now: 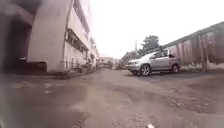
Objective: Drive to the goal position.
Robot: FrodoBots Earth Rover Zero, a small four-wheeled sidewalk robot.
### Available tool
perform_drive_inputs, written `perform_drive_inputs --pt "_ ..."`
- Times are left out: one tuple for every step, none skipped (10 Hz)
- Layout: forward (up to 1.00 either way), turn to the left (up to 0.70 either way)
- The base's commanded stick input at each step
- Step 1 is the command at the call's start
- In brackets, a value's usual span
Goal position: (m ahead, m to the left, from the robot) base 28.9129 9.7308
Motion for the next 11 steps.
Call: perform_drive_inputs --pt "1.0 -0.01" --pt "1.0 -0.01" --pt "1.0 -0.01" --pt "1.0 -0.01" --pt "1.0 -0.01" --pt "1.0 -0.01" --pt "1.0 -0.01" --pt "1.0 -0.01" --pt "1.0 -0.01" --pt "1.0 0.05" --pt "1.0 0.19"
